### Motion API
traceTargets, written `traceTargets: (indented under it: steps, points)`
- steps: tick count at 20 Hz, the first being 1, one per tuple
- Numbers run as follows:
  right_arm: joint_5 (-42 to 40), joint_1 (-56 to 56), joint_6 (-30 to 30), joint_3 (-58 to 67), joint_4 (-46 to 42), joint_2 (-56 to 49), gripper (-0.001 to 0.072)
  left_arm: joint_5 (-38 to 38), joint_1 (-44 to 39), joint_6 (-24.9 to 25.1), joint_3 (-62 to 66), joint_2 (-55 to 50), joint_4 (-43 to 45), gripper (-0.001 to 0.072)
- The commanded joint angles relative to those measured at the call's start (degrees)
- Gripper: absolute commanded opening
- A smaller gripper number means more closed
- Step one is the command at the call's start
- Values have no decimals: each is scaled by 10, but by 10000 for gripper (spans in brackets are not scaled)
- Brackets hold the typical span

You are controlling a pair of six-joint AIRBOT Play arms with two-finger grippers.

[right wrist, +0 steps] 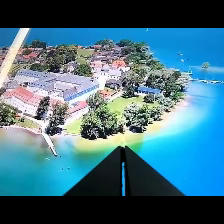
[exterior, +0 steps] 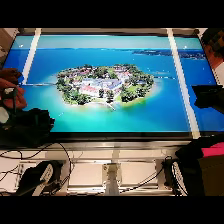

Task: Fold the clothes and pants, and hang the long-sleeved shirts on hangers.

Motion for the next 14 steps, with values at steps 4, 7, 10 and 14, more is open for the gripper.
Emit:
traceTargets:
  steps: [4, 7, 10, 14]
  points:
    - [0, 0, 0, 0, 0, 0, 40, -81, -31, 134, -7, 49, -15, 644]
    - [0, 0, 0, 0, 0, 0, 40, -58, -71, 226, -29, 46, -9, 645]
    - [0, 0, 0, 0, 0, 0, 40, 34, -78, 257, -52, 45, 14, 645]
    - [0, 0, 0, 0, 0, 0, 40, 41, -79, 260, -55, 29, 47, 643]
